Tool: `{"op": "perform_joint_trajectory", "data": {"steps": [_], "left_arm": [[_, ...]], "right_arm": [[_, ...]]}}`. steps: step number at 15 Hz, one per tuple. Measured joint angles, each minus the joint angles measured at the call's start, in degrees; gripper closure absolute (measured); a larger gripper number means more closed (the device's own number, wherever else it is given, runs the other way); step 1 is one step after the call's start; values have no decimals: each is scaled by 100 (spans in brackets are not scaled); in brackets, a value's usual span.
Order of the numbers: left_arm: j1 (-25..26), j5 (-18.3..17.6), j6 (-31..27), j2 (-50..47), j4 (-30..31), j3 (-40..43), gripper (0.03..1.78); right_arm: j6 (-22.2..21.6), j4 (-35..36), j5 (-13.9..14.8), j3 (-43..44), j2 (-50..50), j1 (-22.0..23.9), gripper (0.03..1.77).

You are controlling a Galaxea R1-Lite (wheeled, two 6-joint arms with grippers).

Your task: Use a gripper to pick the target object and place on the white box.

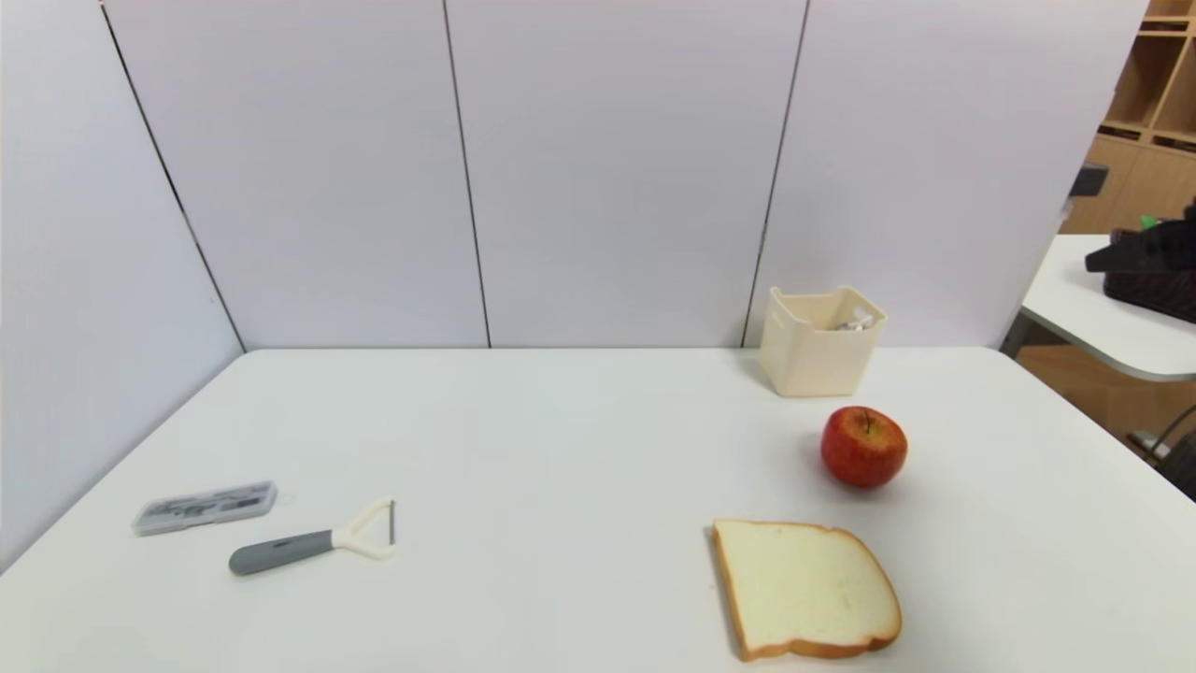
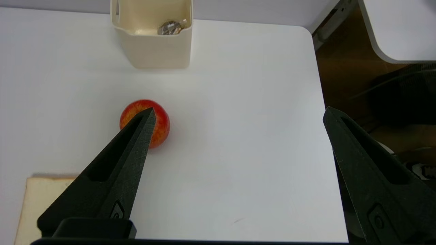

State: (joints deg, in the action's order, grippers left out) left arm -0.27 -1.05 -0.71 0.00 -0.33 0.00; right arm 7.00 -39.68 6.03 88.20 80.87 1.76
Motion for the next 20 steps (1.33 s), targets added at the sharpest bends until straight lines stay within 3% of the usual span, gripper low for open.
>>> {"op": "perform_joint_trajectory", "data": {"steps": [9,20], "left_arm": [[0,0,2,0,0,0,12],[0,1,0,0,0,0,12]], "right_arm": [[-88,-282,13,-1869,-2647,-16,11],[-124,-502,20,-2949,-4526,-241,10]]}}
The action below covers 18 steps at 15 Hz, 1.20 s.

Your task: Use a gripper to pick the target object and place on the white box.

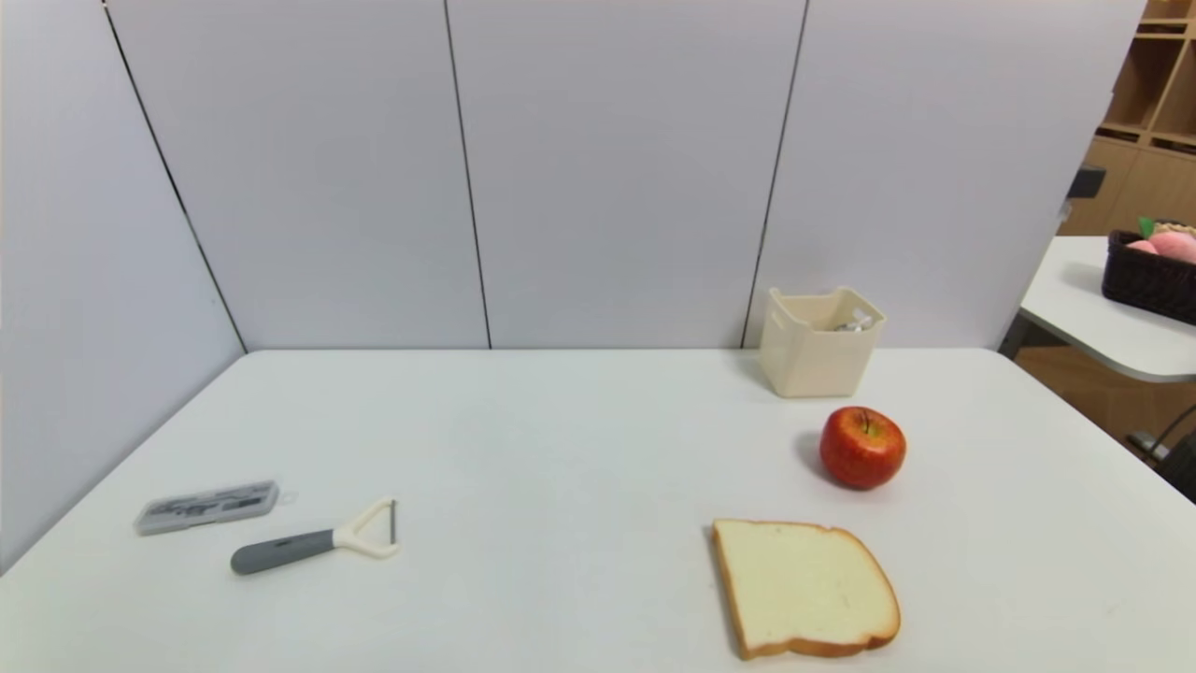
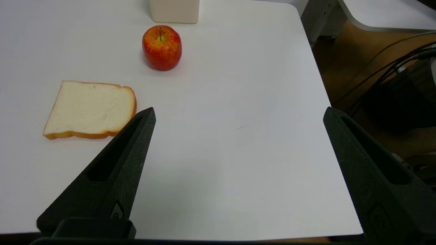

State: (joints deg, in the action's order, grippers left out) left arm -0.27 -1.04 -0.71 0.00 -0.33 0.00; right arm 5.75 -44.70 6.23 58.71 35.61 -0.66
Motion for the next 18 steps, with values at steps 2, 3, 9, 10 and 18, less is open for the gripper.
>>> {"op": "perform_joint_trajectory", "data": {"steps": [2,3,9,10,18], "left_arm": [[0,0,2,0,-2,0,12],[0,-1,0,0,-2,0,12],[0,-1,2,0,-2,0,12],[0,-1,2,0,0,0,12],[0,-1,0,0,0,0,12]], "right_arm": [[9,-2,5,-394,-435,-101,10],[9,0,16,-594,-649,-165,10],[-2,397,2,-1354,-1635,-229,10],[0,645,-4,-1508,-1755,-193,10],[17,2159,-119,-2778,-2456,123,10]]}}
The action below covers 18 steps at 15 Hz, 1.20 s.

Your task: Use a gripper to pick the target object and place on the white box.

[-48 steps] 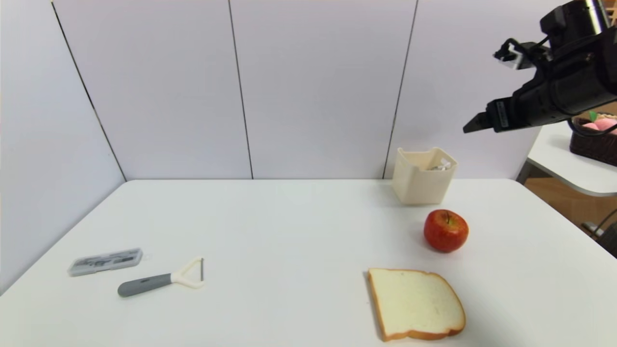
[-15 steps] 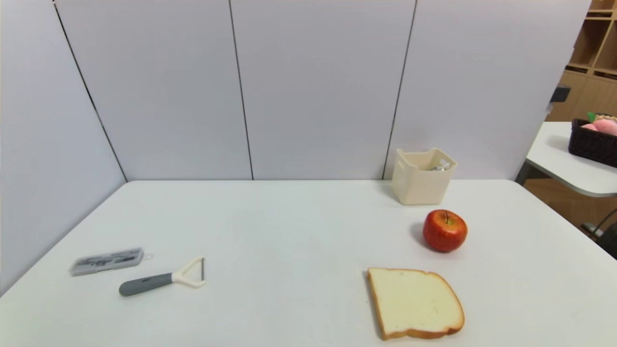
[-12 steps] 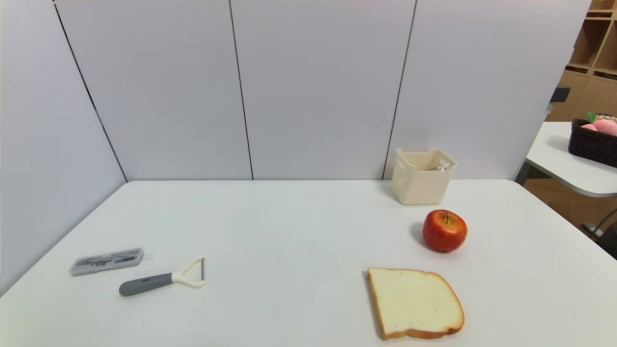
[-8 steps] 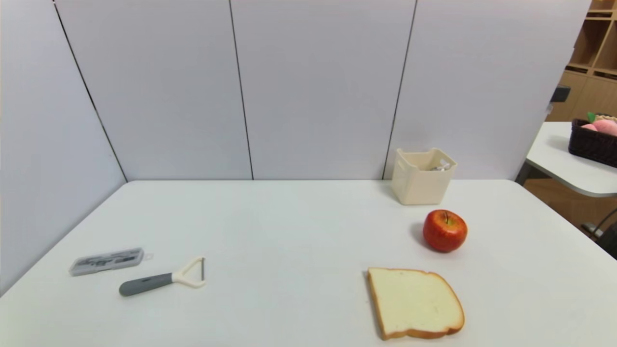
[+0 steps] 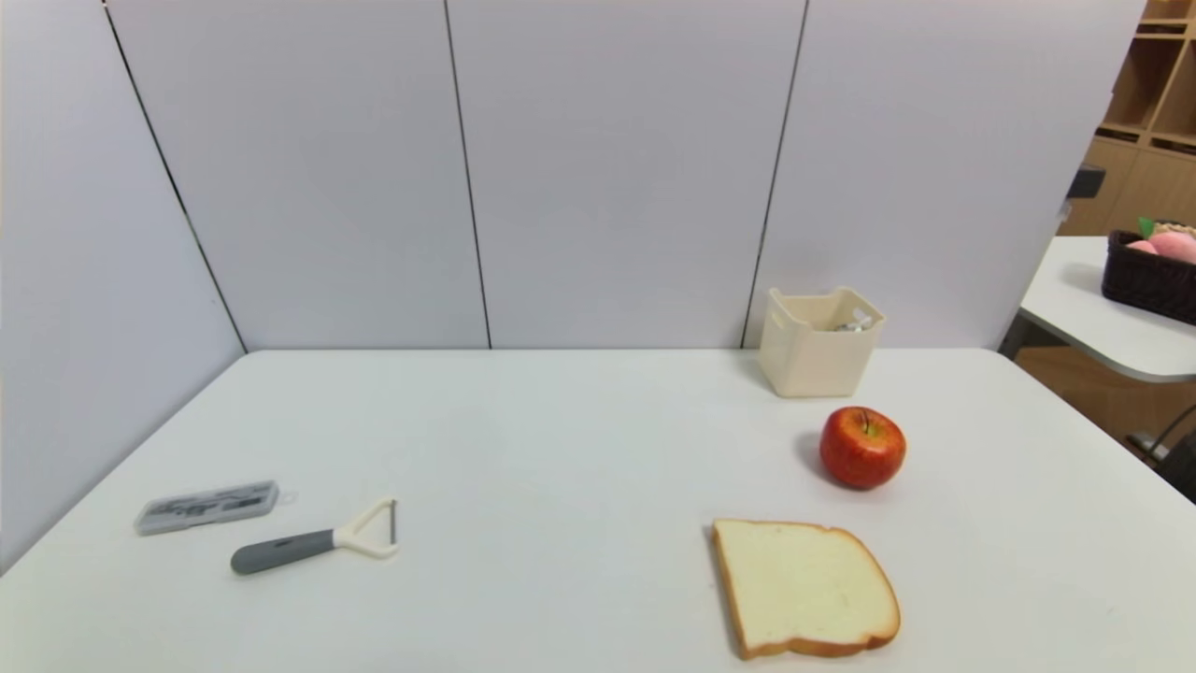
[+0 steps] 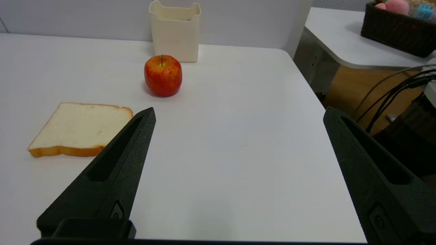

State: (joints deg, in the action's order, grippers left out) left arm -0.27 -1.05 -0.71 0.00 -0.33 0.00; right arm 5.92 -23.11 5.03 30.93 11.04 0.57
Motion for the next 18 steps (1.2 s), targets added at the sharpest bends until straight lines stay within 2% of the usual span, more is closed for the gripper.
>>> {"op": "perform_joint_trajectory", "data": {"steps": [3,6,11,14,18], "left_arm": [[0,0,2,0,-2,0,12],[0,0,0,0,-2,0,12],[0,1,2,0,-2,0,12],[0,0,2,0,-2,0,12],[0,-2,0,0,0,0,12]], "right_arm": [[29,539,-101,-572,-157,-2,10],[105,592,-501,-981,-361,-20,10],[204,719,-563,-1362,-717,-30,10],[190,1262,-566,-1713,-830,-33,10],[206,1615,-803,-2013,-890,-30,10]]}}
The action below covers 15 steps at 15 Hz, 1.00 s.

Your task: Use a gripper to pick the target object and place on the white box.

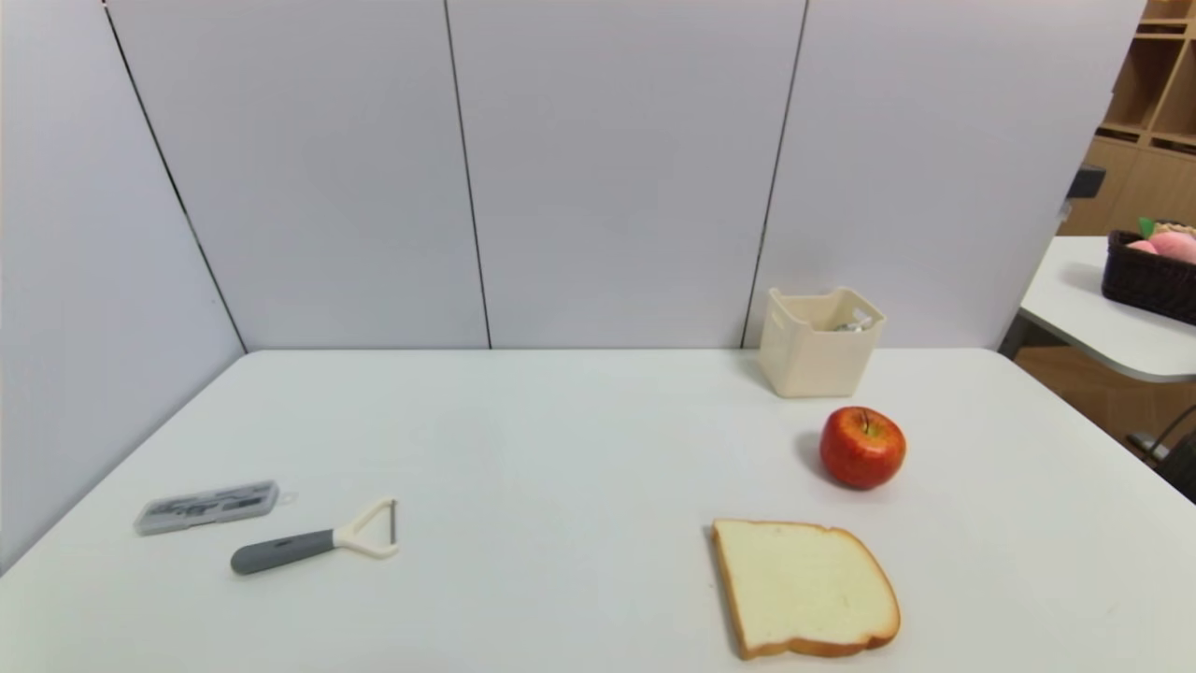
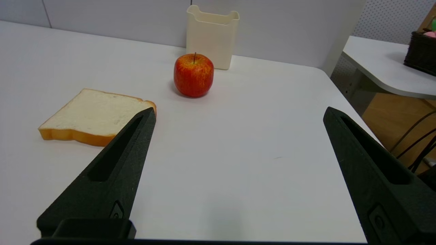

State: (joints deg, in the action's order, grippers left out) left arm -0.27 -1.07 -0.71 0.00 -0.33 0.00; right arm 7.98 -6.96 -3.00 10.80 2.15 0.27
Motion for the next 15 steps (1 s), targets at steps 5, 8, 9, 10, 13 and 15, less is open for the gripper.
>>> {"op": "perform_joint_trajectory", "data": {"steps": [5,8,9,10,13,15], "left_arm": [[0,2,0,0,-2,0,12],[0,4,0,0,-2,0,12],[2,2,0,0,-2,0,12],[0,2,0,0,-2,0,12],[0,2,0,0,0,0,12],[0,4,-2,0,-2,0,12]], "right_arm": [[-7,652,-94,-502,-140,0,10],[-9,928,-105,-789,-205,0,10],[-9,970,-110,-885,-212,0,10],[-5,1046,-91,-948,-215,0,10],[105,1051,-59,-1062,-217,0,10],[276,983,-48,-1075,-217,0,10]]}}
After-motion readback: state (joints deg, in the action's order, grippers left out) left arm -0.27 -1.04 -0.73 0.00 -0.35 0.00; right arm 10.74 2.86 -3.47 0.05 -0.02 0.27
